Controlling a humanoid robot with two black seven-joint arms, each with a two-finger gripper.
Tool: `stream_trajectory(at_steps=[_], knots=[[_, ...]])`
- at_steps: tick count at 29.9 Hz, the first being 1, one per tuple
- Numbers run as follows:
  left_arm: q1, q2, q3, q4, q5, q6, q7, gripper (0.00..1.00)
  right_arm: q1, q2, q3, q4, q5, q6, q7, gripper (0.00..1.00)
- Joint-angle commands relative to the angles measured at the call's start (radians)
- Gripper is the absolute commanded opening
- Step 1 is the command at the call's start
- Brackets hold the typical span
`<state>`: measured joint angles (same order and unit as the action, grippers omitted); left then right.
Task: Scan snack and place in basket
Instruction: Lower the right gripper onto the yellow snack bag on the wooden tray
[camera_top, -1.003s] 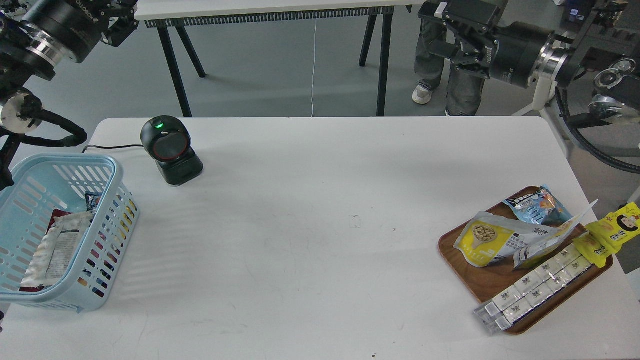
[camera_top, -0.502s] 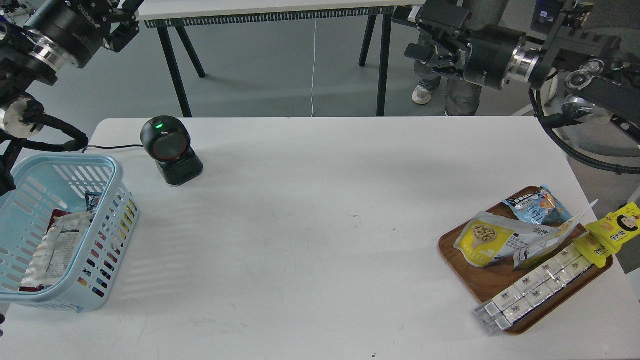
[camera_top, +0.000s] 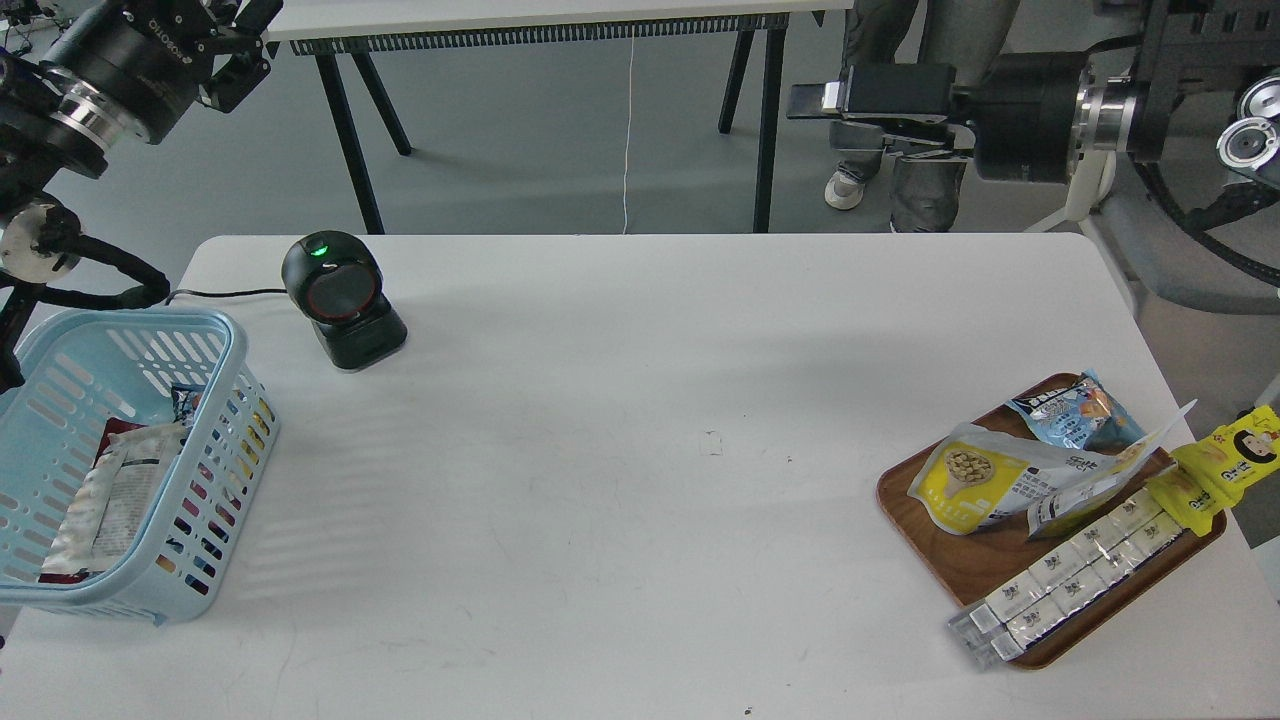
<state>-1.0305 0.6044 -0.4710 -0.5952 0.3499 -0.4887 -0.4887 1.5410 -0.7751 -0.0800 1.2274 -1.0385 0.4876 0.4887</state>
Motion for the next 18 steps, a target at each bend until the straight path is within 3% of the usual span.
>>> stream_trajectory(at_steps=[1, 7, 18], knots=[[0.001, -0.005, -0.001, 0.0, -0.002, 0.0, 0.0, 1.0, 0.088, -0.007, -0.096, 0.085, -0.139, 0.001, 0.0, 1.0], [0.004, -0.014, -0.001, 0.0, -0.002, 0.0, 0.0, 1.0, 0.195, -0.071, -0.262, 0.237, -0.455, 0.001, 0.0, 1.0], [0.003, -0.075, 0.0, 0.012, 0.0, 0.0, 0.0, 1.0, 0.202, -0.268, -0.273, 0.457, -0.768, 0.001, 0.0, 1.0]])
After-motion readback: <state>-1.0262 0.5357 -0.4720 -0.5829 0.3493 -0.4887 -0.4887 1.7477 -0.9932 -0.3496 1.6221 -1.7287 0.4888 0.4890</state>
